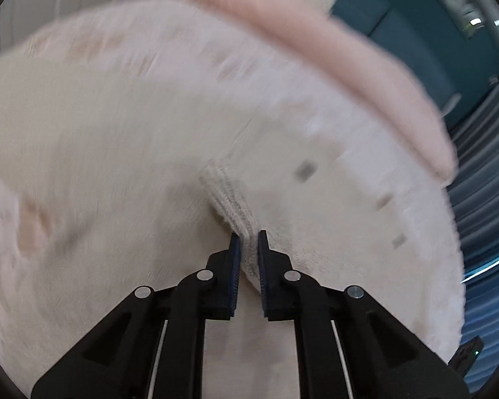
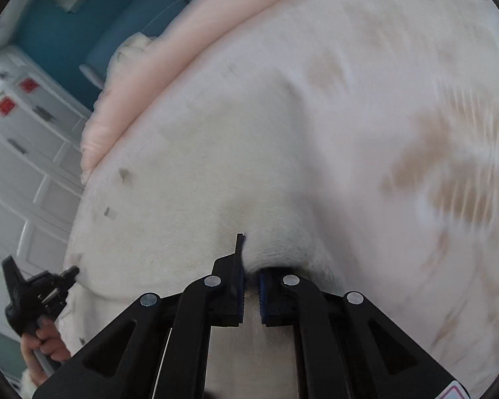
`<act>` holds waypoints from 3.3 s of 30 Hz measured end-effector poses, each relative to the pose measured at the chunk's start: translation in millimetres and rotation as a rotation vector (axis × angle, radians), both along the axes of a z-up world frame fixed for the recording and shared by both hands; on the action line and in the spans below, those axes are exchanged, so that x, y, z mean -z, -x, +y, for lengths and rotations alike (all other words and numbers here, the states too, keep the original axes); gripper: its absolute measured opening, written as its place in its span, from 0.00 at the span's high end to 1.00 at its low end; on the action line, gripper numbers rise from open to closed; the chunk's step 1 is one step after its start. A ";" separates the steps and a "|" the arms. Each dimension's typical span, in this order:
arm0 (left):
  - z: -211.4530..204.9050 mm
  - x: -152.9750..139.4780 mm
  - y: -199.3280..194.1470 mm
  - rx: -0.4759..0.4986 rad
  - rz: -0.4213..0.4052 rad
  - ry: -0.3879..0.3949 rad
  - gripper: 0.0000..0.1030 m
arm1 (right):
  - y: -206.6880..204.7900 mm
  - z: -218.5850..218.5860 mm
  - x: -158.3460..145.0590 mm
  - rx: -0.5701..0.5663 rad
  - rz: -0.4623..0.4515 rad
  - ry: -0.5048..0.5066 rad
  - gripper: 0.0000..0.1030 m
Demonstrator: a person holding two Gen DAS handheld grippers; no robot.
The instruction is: Fold small clothes
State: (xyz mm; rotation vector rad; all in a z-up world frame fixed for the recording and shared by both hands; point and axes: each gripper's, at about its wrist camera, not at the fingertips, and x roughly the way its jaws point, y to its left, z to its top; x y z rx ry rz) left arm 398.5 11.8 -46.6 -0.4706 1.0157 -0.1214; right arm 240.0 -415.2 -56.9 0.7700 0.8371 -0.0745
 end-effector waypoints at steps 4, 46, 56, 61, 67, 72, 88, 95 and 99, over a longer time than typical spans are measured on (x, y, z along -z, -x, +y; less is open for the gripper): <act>3.1 12.9 13.6 -0.015 -0.012 0.014 0.89 | 7.5 4.4 -24.3 0.006 -0.076 0.086 0.94; 47.6 -168.8 43.2 0.096 -0.328 -0.025 0.86 | 140.7 180.4 -11.7 -0.298 -0.061 0.405 0.12; -33.4 -40.6 119.4 0.190 0.001 0.121 0.40 | 138.9 168.8 -14.3 -0.300 -0.086 0.319 0.11; 45.2 -35.4 115.3 0.023 0.011 0.127 0.40 | 99.7 150.9 -47.3 -0.247 -0.075 0.246 0.11; 118.3 -30.4 76.4 -0.214 0.030 0.290 0.35 | -8.8 138.6 -70.0 -0.184 -0.067 0.140 0.11; 129.4 -6.9 64.0 -0.317 0.083 0.472 0.35 | -77.0 145.8 -36.9 -0.158 0.083 0.014 0.24; 131.8 -12.8 43.5 -0.408 0.089 0.571 0.72 | -90.6 174.9 -185.8 -0.253 -0.298 0.050 0.92; 106.6 -13.1 26.1 -0.325 0.095 0.449 0.86 | -88.0 105.6 -141.8 -0.166 -0.136 0.144 0.91; 104.8 -3.2 34.9 -0.364 0.116 0.438 0.91 | -87.5 78.8 -76.4 -0.133 0.045 0.177 0.92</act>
